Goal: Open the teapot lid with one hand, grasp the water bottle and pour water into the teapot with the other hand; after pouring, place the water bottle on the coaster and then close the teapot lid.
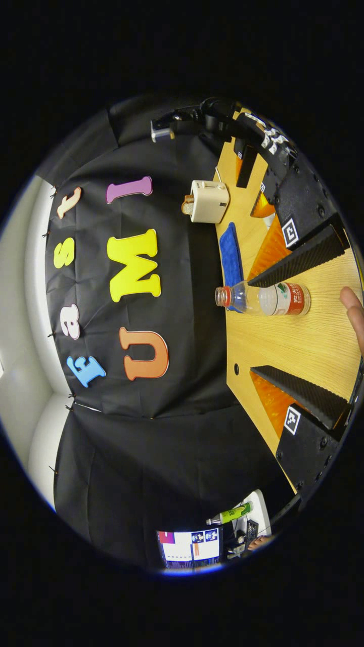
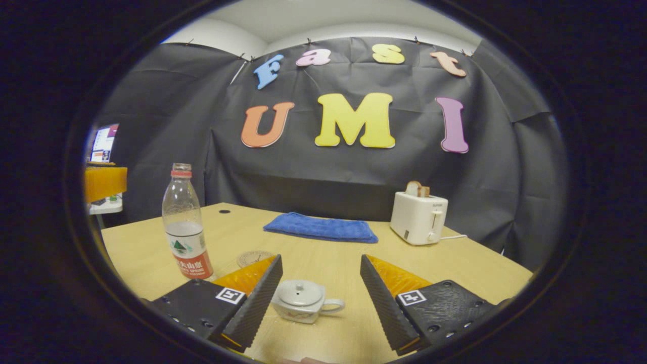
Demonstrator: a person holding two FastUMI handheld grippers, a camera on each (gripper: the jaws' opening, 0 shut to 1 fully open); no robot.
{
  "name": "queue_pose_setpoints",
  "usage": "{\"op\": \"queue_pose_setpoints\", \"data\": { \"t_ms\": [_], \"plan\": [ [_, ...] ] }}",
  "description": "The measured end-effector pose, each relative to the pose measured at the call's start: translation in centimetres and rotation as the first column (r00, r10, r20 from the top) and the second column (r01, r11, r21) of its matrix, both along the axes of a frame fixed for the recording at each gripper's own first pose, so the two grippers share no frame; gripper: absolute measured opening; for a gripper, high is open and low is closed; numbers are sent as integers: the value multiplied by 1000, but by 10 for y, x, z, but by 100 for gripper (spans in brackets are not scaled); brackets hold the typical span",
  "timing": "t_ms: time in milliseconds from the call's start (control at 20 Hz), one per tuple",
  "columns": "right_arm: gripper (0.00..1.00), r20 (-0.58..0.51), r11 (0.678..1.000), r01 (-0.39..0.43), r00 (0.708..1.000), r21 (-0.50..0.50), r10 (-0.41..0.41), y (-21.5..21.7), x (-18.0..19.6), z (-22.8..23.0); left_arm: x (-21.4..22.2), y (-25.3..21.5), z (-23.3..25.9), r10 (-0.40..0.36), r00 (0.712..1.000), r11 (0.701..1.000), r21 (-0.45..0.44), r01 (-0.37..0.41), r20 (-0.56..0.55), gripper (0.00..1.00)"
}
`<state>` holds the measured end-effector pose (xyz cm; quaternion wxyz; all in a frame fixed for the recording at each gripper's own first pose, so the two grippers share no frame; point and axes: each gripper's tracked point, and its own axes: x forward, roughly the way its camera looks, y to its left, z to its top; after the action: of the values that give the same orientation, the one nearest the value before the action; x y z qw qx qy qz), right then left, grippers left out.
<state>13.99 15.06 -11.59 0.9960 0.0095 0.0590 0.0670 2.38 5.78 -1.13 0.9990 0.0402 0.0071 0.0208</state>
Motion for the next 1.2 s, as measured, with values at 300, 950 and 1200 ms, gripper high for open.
{"op": "queue_pose_setpoints", "data": {
  "t_ms": [300,950,1200],
  "plan": [
    [70,-46,999,20,999,28,-19,16,15,-15,6,22,-5,34,999,999,-22,-34,-18,98],
    [2,-66,1000,-22,998,9,23,25,18,-27,12,13,-11,10,1000,999,-44,-11,-21,98],
    [0,-71,998,-27,997,49,31,24,18,-18,19,-3,-25,-26,999,998,-55,23,-45,98]
  ]
}}
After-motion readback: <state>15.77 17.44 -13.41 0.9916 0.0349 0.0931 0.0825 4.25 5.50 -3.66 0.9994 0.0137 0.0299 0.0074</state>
